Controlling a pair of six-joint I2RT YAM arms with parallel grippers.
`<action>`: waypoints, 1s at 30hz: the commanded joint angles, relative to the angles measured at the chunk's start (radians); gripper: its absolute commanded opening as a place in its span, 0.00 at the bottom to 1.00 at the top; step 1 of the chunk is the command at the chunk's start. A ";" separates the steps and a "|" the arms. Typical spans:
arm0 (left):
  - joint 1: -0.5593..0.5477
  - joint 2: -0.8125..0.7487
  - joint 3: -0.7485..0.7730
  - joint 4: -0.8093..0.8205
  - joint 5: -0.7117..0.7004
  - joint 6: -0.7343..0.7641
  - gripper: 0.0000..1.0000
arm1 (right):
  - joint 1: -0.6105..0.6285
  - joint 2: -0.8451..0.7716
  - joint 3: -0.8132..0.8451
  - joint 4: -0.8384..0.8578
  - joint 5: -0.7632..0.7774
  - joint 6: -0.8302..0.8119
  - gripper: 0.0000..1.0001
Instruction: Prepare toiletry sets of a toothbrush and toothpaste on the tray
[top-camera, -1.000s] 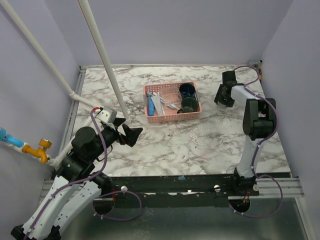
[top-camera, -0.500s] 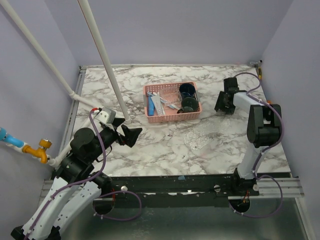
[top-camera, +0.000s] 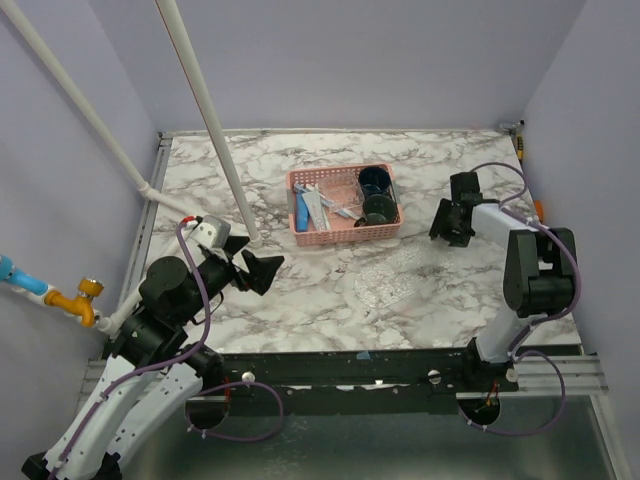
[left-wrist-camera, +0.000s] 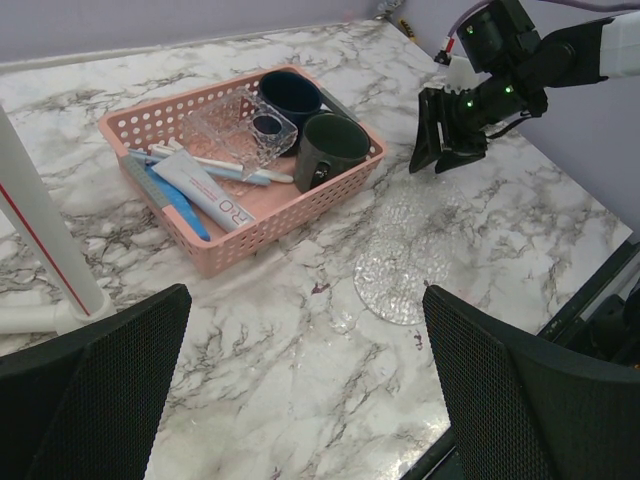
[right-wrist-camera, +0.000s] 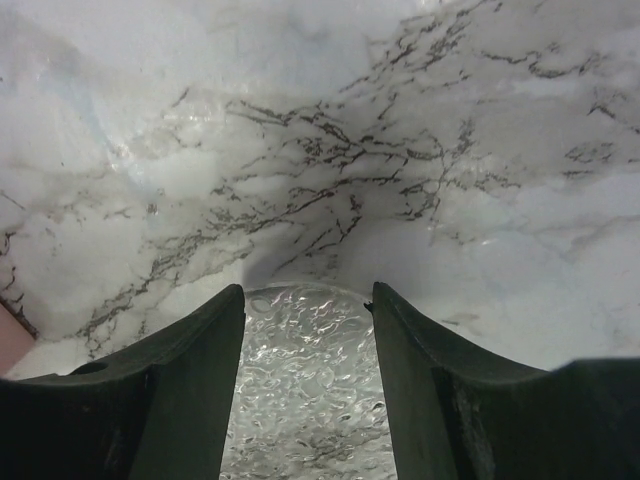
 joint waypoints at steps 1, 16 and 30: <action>0.002 -0.014 0.009 -0.002 0.019 -0.008 0.99 | 0.023 -0.022 -0.091 -0.051 -0.054 0.039 0.58; 0.002 -0.024 0.007 -0.001 0.020 -0.011 0.99 | 0.140 -0.191 -0.274 -0.050 -0.088 0.156 0.60; 0.002 -0.026 0.007 -0.002 0.021 -0.011 0.99 | 0.270 -0.279 -0.411 0.001 -0.118 0.296 0.61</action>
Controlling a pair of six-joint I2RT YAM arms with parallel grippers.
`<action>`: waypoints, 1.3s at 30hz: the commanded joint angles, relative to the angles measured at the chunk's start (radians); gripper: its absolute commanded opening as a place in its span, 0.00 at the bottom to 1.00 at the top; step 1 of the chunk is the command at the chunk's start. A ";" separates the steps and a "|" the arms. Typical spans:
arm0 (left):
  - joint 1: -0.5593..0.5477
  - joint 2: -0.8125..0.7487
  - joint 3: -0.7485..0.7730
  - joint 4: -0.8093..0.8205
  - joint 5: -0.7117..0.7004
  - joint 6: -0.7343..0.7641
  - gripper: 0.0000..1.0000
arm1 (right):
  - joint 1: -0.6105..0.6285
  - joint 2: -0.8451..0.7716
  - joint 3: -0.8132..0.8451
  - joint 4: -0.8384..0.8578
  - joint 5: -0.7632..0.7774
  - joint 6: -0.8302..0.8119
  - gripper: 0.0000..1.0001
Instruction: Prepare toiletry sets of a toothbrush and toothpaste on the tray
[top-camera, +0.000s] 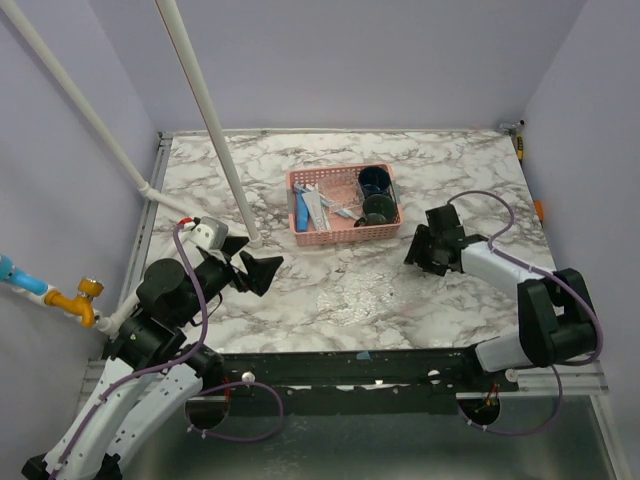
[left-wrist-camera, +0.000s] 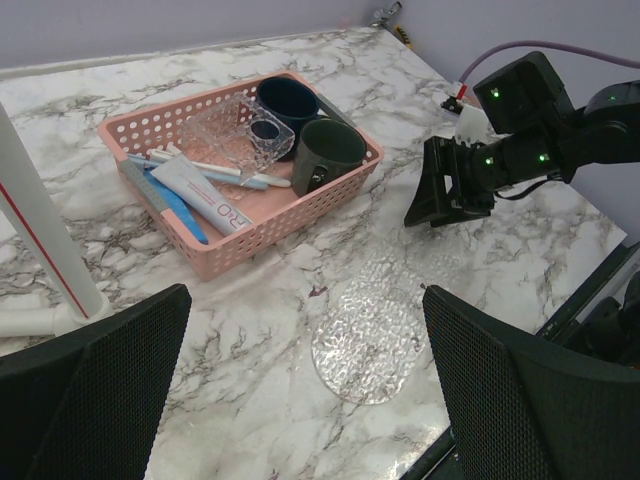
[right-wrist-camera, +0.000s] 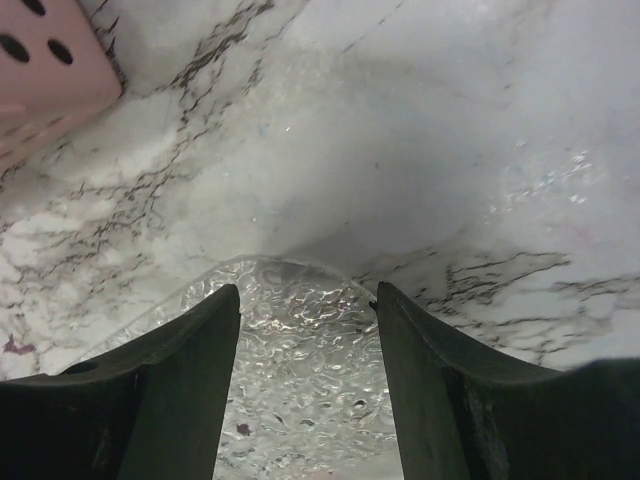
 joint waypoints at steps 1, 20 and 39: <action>0.002 -0.010 0.007 -0.003 0.018 -0.007 0.99 | 0.057 0.011 -0.098 -0.090 -0.070 0.090 0.61; 0.002 0.000 0.007 -0.002 0.025 -0.010 0.99 | 0.177 -0.233 -0.228 -0.189 0.021 0.247 0.62; 0.002 0.036 0.009 -0.004 0.026 -0.010 0.99 | 0.181 -0.198 0.238 -0.351 0.159 0.048 0.63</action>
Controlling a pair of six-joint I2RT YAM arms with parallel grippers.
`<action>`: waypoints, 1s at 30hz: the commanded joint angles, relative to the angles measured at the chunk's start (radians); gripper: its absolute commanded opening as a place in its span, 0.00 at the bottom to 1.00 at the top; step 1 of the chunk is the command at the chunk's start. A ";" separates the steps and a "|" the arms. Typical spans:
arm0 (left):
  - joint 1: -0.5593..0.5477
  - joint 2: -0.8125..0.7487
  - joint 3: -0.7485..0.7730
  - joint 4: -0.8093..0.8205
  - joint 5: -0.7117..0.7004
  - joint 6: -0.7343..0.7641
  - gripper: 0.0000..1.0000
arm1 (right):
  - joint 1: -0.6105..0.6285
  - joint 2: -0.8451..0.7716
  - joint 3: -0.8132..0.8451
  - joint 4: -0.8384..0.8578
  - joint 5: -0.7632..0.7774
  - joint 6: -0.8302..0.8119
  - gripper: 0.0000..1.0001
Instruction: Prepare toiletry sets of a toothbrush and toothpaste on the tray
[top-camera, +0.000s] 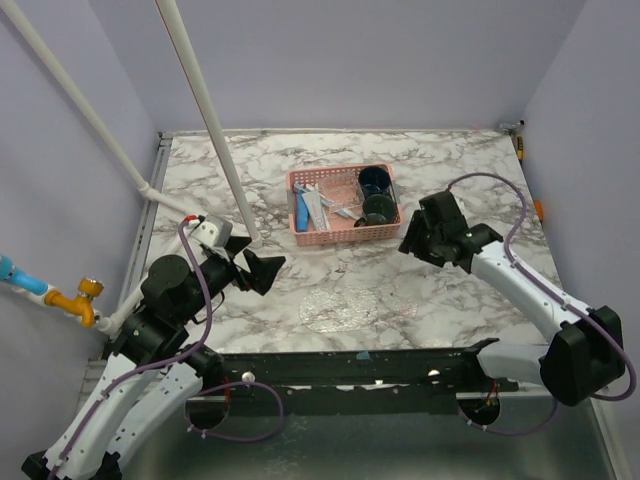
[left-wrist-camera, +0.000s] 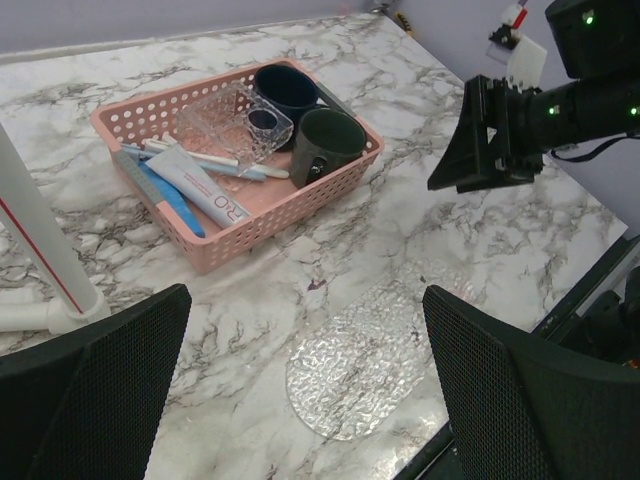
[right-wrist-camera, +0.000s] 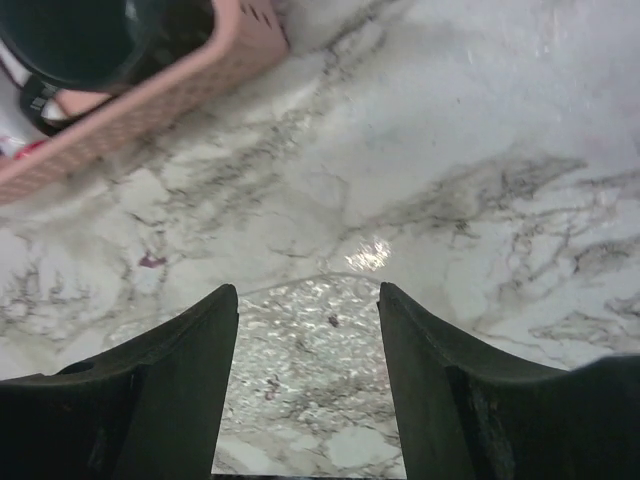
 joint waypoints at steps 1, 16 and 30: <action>0.002 0.017 0.009 -0.004 0.017 -0.007 0.99 | 0.004 0.051 0.142 -0.046 0.044 -0.112 0.62; 0.002 0.030 0.009 -0.008 -0.011 0.000 0.99 | 0.006 0.398 0.579 -0.065 -0.020 -0.303 0.56; 0.002 0.021 0.012 -0.008 -0.012 0.003 0.99 | 0.049 0.676 0.839 -0.121 -0.031 -0.305 0.52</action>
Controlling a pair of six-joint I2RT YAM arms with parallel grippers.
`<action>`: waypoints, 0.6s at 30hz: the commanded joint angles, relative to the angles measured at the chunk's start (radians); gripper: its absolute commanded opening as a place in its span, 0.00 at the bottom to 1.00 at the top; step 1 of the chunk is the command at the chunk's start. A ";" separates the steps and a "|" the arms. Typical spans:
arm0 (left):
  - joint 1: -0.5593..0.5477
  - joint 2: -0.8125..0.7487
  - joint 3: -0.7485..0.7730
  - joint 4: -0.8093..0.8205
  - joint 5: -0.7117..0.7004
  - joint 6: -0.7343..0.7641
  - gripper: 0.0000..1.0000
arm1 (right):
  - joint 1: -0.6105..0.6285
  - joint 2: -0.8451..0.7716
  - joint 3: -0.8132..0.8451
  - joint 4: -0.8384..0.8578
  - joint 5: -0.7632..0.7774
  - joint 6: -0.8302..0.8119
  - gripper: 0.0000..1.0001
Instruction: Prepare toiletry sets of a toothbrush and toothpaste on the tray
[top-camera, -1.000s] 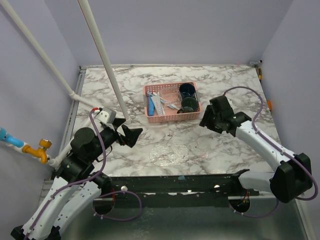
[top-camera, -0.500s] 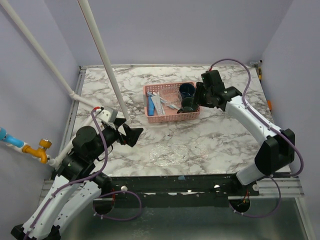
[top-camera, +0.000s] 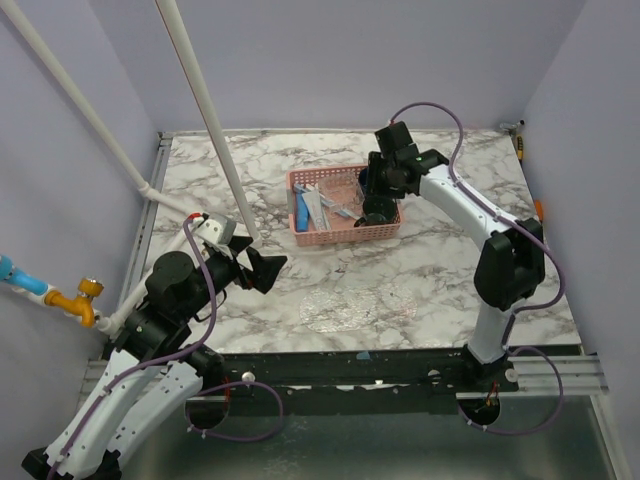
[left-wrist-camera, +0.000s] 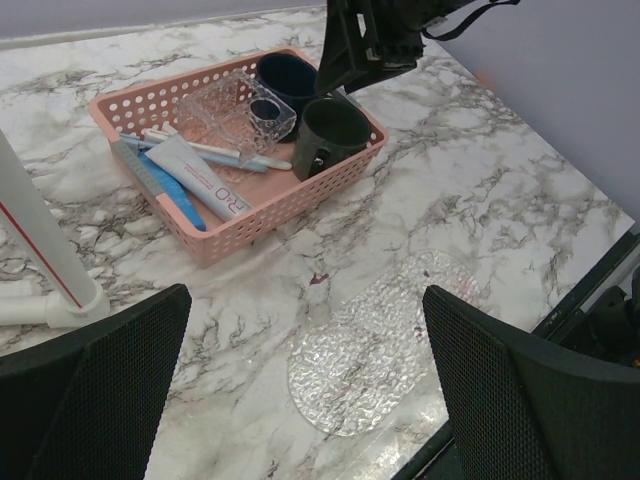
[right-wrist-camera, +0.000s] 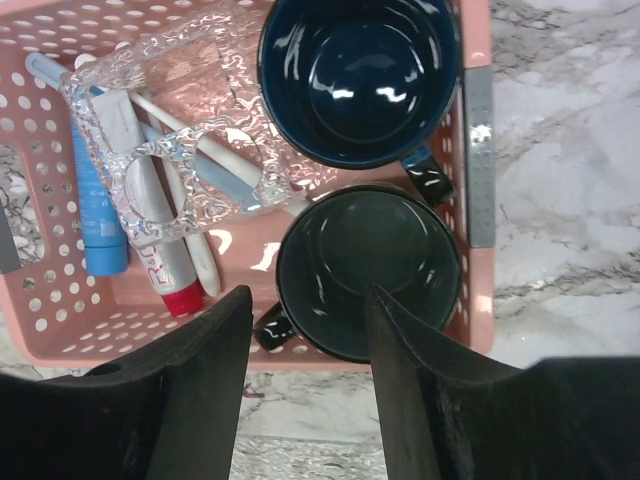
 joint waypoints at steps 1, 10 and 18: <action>0.002 -0.012 0.012 -0.008 -0.012 0.003 0.99 | 0.033 0.070 0.061 -0.051 0.002 -0.013 0.52; 0.001 -0.019 0.012 -0.013 -0.022 0.005 0.99 | 0.070 0.162 0.098 -0.073 0.038 0.001 0.48; 0.003 -0.032 0.012 -0.016 -0.027 0.005 0.99 | 0.092 0.238 0.142 -0.115 0.089 0.005 0.43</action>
